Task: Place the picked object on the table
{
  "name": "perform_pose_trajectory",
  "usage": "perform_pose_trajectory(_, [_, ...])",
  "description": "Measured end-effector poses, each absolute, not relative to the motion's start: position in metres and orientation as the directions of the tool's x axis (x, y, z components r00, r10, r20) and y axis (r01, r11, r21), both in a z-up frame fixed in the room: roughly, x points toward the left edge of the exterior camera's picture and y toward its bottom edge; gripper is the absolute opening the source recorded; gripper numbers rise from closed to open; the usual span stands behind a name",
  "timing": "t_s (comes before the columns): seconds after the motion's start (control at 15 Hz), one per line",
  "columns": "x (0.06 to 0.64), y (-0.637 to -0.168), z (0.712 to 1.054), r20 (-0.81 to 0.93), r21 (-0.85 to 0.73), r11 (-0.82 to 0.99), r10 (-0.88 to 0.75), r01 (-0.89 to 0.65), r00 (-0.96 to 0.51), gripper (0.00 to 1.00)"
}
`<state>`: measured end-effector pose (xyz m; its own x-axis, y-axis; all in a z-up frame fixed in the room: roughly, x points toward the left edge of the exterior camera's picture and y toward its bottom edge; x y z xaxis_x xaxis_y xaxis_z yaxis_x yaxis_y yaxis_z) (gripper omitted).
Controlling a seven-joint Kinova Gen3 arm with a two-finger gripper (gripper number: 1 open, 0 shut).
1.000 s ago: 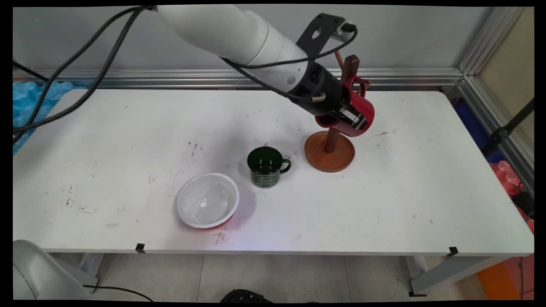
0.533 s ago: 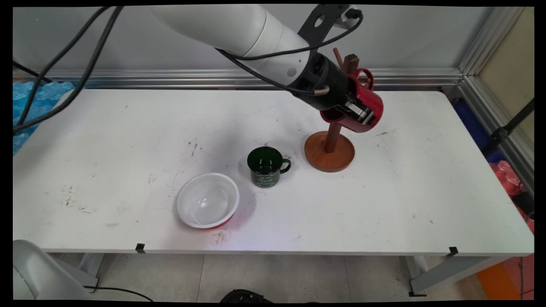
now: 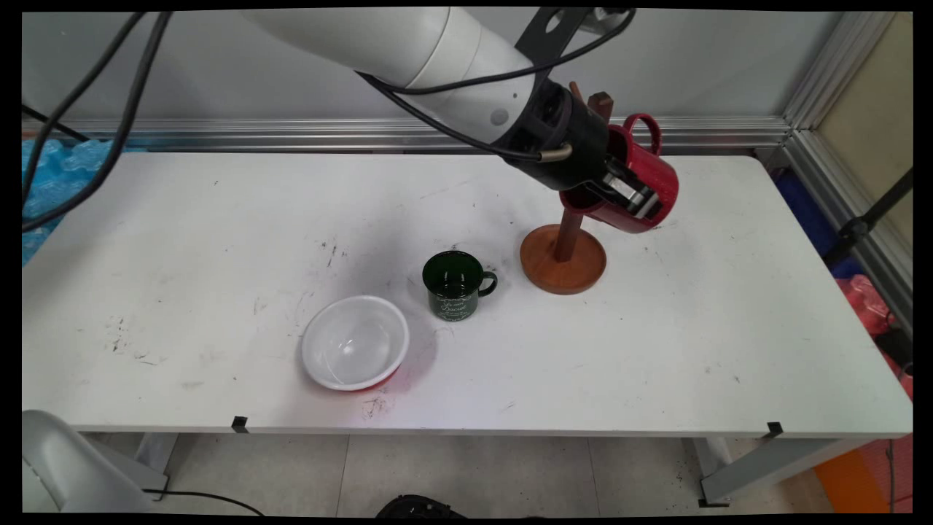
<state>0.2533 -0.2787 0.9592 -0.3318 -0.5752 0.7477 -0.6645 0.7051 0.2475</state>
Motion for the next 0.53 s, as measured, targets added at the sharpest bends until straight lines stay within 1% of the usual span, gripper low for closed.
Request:
perform_pose_trajectory(0.27, [0.258, -0.267, 0.968, 0.735, 0.245, 0.716, -0.577, -0.653, -0.357, 0.00])
perform_pose_trajectory(0.53, [0.277, -0.251, 0.977, 0.699, 0.225, 0.718, -0.590, -0.658, -0.405, 0.00])
